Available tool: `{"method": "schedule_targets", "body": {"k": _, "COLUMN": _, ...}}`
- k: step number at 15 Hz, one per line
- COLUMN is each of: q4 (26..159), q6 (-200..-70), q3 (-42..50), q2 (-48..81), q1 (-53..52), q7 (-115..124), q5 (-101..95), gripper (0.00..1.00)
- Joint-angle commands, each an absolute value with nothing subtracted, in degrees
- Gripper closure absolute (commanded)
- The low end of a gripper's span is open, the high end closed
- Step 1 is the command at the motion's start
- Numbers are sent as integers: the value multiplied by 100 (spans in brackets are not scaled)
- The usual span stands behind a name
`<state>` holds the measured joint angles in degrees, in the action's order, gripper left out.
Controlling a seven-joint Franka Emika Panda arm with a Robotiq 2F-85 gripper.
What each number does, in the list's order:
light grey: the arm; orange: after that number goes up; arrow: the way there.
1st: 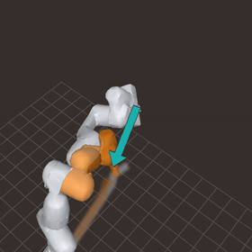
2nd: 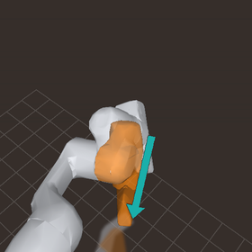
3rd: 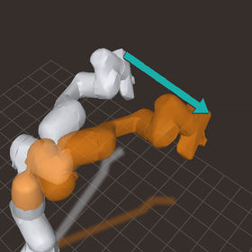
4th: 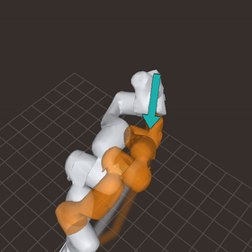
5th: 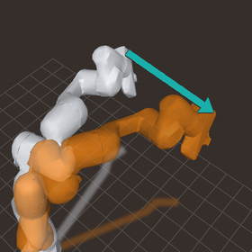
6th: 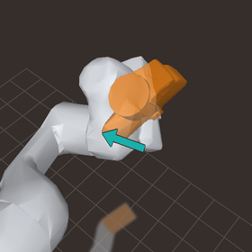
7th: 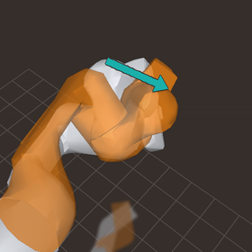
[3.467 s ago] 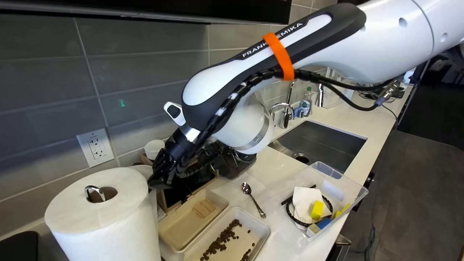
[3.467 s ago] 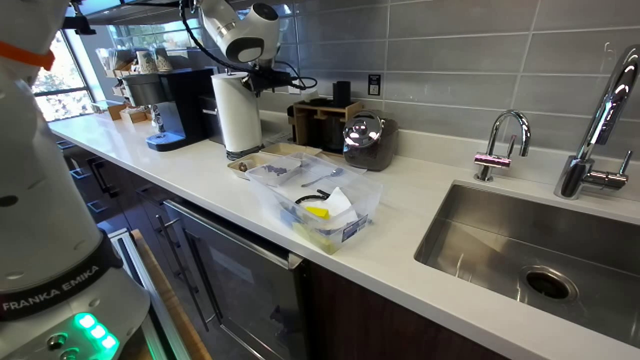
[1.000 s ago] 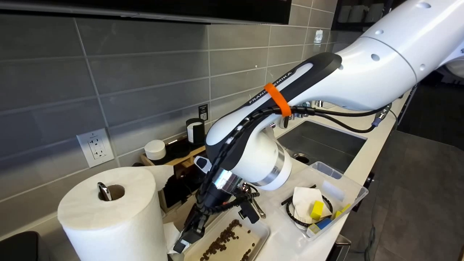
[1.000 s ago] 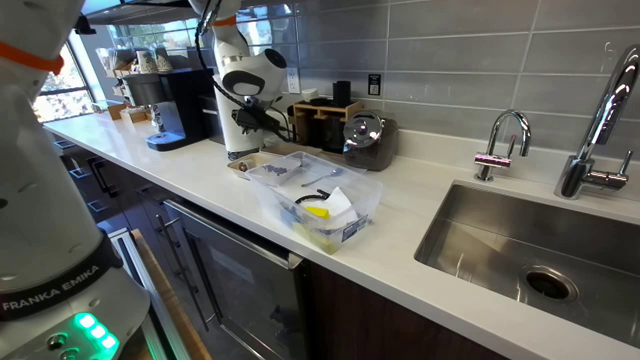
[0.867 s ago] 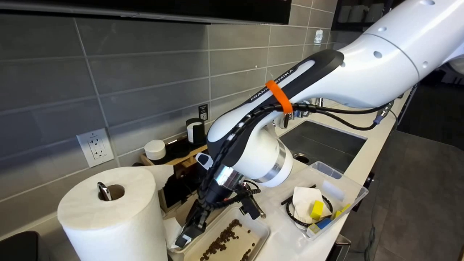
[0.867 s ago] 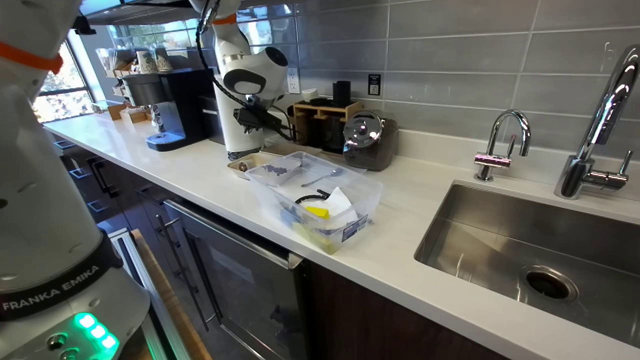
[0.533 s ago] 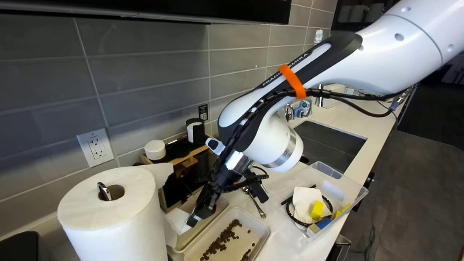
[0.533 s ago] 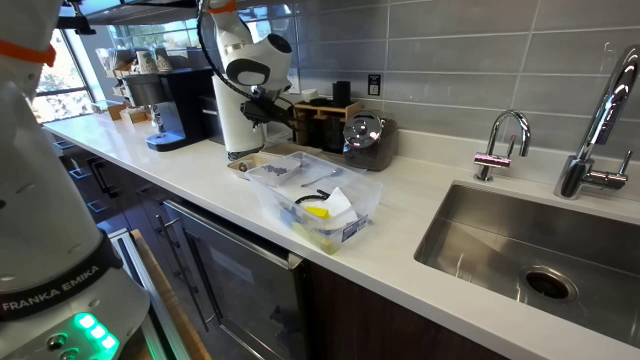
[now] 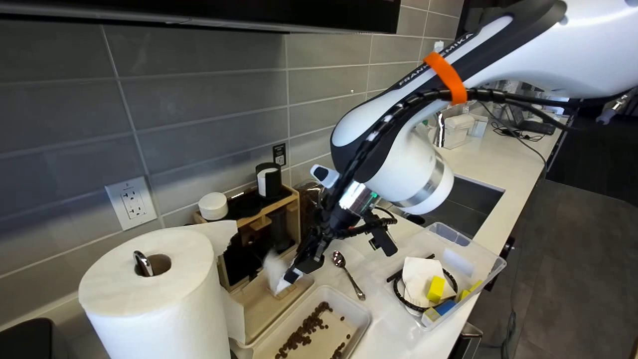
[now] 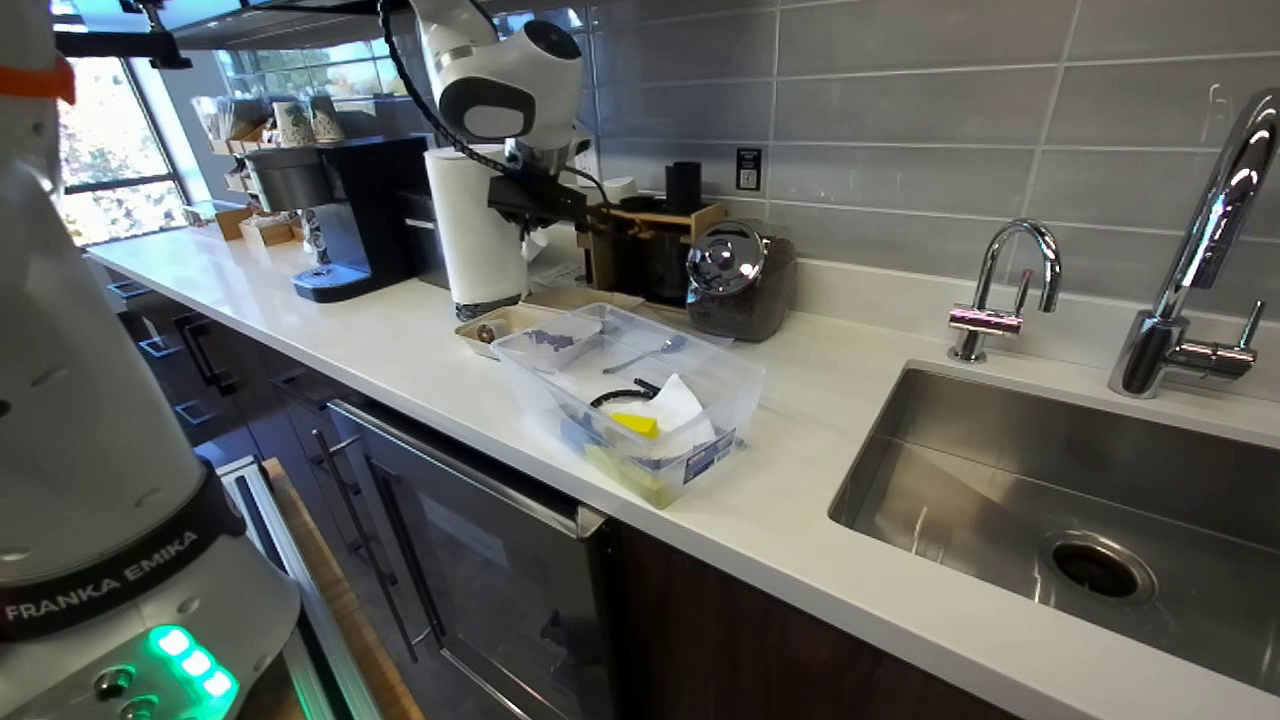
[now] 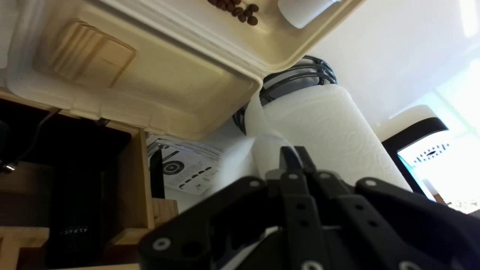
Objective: Rip off a piece of the paper towel from the roll
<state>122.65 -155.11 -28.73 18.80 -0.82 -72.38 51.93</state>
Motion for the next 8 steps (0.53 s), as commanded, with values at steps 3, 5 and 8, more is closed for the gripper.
{"method": "schedule_targets", "body": {"k": 3, "q4": 13059, "q6": -15535, "q3": -2471, "q2": 995, "q1": -372, "q7": -7236, "q5": 5603, "gripper": 100}}
{"method": "schedule_targets", "body": {"k": 5, "q4": 13238, "q6": -15517, "q3": -2395, "q2": 794, "q1": -449, "q7": -7286, "q5": 5867, "gripper": 100}}
{"method": "schedule_targets", "body": {"k": 8, "q4": 13565, "q6": -15663, "q3": -2220, "q2": 404, "q1": -664, "q7": -7100, "q5": 6159, "gripper": 100}}
